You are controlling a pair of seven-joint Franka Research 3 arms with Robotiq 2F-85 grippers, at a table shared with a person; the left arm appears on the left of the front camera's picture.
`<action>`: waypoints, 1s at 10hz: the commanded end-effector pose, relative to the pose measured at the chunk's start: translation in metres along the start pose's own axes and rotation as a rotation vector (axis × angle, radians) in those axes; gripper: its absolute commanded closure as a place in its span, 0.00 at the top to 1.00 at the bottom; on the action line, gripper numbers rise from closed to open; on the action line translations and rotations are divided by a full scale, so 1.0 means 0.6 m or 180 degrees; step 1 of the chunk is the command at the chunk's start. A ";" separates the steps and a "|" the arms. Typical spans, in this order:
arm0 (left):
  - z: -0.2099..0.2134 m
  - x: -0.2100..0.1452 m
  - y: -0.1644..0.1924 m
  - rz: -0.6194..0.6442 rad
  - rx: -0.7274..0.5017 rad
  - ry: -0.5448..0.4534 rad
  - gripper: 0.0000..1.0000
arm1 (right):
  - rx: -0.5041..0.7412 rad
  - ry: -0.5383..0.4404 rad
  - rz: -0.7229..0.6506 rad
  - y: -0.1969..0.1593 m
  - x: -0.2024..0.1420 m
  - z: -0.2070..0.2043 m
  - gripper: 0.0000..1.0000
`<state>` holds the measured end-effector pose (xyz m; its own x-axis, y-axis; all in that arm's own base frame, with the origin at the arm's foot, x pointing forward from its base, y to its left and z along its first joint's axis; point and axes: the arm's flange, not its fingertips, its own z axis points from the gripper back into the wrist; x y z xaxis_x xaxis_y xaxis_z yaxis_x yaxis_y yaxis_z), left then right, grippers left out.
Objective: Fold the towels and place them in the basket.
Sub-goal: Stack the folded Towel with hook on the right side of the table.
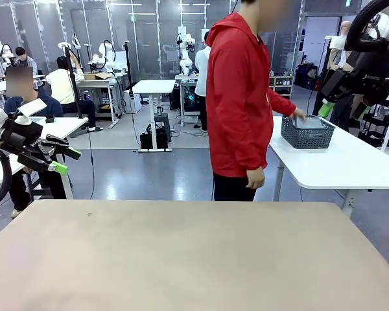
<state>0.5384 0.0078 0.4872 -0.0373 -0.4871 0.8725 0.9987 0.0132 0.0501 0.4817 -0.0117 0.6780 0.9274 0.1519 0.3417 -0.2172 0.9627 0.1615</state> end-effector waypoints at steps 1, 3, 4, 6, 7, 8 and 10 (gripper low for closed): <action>0.001 0.003 -0.002 -0.0014 -0.0009 0.0019 1.00 | 0.0026 0.0015 -0.0015 0.002 0.004 0.002 1.00; 0.001 0.003 -0.002 -0.0014 -0.0009 0.0019 1.00 | 0.0026 0.0015 -0.0015 0.002 0.004 0.002 1.00; 0.001 0.003 -0.002 -0.0014 -0.0009 0.0019 1.00 | 0.0026 0.0015 -0.0015 0.002 0.004 0.002 1.00; 0.001 0.003 -0.002 -0.0014 -0.0009 0.0019 1.00 | 0.0026 0.0015 -0.0015 0.002 0.004 0.002 1.00; 0.001 0.003 -0.002 -0.0014 -0.0009 0.0019 1.00 | 0.0026 0.0015 -0.0015 0.002 0.004 0.002 1.00; 0.001 0.003 -0.002 -0.0014 -0.0009 0.0019 1.00 | 0.0026 0.0015 -0.0015 0.002 0.004 0.002 1.00; 0.001 0.003 -0.002 -0.0014 -0.0009 0.0019 1.00 | 0.0026 0.0015 -0.0015 0.002 0.004 0.002 1.00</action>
<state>0.5384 0.0078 0.4872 -0.0373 -0.4871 0.8725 0.9987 0.0132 0.0501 0.4817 -0.0117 0.6780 0.9274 0.1519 0.3417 -0.2172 0.9627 0.1615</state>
